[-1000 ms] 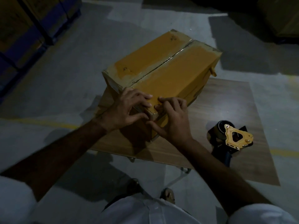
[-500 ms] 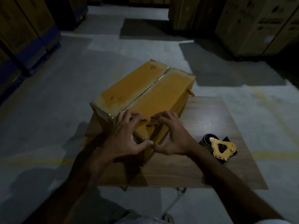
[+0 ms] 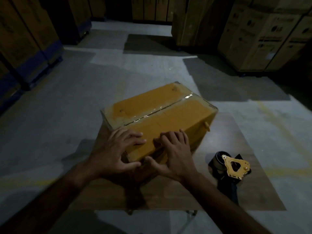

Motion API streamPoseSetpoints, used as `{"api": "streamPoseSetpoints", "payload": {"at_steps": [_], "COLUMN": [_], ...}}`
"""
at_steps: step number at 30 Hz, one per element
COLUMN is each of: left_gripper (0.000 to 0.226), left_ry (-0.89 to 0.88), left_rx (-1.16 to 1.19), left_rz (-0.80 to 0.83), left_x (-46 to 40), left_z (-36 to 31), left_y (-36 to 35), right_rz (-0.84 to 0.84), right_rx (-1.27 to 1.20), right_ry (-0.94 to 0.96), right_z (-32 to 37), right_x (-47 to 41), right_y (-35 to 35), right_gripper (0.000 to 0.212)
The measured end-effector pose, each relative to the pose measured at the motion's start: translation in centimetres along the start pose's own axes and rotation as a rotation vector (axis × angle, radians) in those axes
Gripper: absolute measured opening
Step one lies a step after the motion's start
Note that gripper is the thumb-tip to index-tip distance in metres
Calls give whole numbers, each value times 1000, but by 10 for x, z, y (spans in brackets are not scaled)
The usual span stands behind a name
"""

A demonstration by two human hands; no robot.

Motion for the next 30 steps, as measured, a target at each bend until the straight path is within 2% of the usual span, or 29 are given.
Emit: {"api": "streamPoseSetpoints", "payload": {"at_steps": [3, 5, 8, 12, 15, 17, 19, 21, 24, 28, 30], "left_gripper": [69, 74, 86, 76, 77, 80, 79, 78, 79, 77, 67], "left_ry": [9, 72, 174, 92, 54, -32, -87, -132, -169, -124, -112], "left_rx": [-55, -204, -341, -216, -192, -237, -236, -177, -76, 13, 28], "left_rz": [83, 74, 37, -22, -106, -40, 47, 92, 116, 109, 71], "left_x": [17, 18, 5, -28, -58, -73, -83, -88, -86, -80, -78], "left_z": [19, 22, -1, -39, -41, -39, -31, -19, 5, 26, 26], "left_y": [30, 35, 11, -33, -41, -44, -45, -39, -25, -3, 2], "right_rz": [26, 56, 56, 64, -66, -79, -31, -3, -37, -80, -97], "right_rx": [-9, 27, 74, 185, 227, 233, 89, -17, 30, 27, 13], "right_ry": [87, 126, 20, -146, -355, -559, -676, -680, -673, -663, -628], "right_z": [29, 37, 25, -18, -58, -83, -96, -96, -80, -33, -10], "right_x": [8, 0, -15, -12, -11, -11, -10, -8, 0, 23, 34], "right_y": [-9, -6, 8, 23, 45, 60, 66, 64, 57, 37, 26], "right_gripper": [54, 48, 52, 72, 80, 88, 94, 94, 91, 93, 94]}}
Point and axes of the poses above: each hand's wrist, its own x-axis away from the middle knuckle, its own y-axis out of the back of the hand, z = x × y, the point moved 1 cm from there along -x, towards the middle knuckle, and after that the axes turned 5 degrees about -y, right-handed, at the moved point
